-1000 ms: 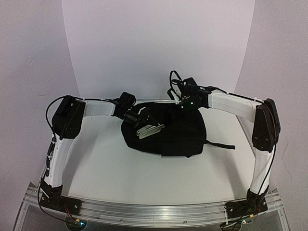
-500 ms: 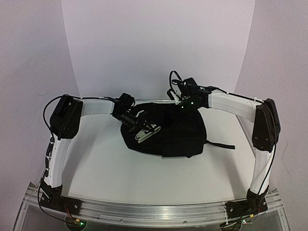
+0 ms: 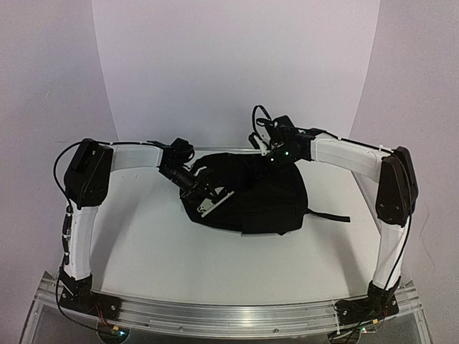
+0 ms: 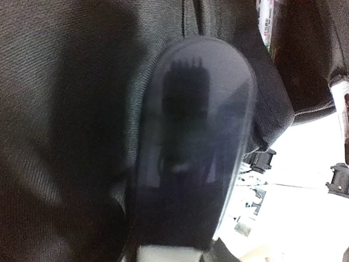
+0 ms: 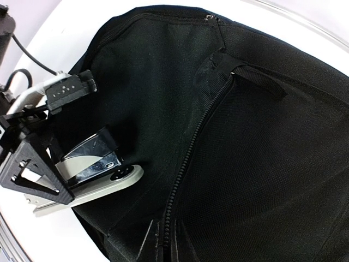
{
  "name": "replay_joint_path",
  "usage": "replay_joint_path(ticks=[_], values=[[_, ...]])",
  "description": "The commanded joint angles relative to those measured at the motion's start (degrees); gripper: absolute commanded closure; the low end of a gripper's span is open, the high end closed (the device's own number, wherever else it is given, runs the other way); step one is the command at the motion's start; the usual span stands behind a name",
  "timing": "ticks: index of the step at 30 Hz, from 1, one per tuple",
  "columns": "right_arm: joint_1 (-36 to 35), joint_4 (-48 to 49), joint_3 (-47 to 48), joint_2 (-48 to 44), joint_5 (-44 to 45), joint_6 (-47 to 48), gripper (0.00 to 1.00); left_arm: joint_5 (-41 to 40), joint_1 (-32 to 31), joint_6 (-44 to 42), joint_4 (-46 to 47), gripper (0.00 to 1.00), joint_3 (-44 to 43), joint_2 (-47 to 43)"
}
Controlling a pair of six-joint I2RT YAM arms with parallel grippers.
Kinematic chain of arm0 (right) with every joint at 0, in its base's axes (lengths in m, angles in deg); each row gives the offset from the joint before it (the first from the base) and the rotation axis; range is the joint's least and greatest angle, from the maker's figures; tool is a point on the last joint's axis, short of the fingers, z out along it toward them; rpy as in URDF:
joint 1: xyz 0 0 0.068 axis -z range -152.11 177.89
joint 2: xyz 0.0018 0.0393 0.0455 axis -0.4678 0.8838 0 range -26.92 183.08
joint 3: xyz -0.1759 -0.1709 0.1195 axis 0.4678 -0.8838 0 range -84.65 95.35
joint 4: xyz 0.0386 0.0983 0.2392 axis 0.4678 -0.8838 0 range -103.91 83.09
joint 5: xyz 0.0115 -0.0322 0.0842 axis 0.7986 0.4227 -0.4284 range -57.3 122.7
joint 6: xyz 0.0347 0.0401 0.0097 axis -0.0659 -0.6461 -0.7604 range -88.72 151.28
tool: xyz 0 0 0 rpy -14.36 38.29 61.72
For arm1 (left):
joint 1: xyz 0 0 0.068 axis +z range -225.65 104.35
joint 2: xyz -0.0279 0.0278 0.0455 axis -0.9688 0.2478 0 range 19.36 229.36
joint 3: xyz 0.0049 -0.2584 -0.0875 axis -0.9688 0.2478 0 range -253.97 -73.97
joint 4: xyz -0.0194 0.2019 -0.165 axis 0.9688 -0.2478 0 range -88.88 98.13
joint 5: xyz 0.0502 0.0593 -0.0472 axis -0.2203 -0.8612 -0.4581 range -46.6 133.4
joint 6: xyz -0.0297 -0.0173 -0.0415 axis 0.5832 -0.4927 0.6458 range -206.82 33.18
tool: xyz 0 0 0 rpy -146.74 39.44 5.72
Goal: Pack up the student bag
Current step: Place the stationery in the student bag.
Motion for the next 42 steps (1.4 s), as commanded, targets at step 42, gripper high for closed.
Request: replay_joint_path(ticks=[42], values=[[-3.3,3.9,1.5,-7.0,-13.9,9.9,1.00,22.8,-4.0,45.3,67.5,1.00,-21.5,19.8]])
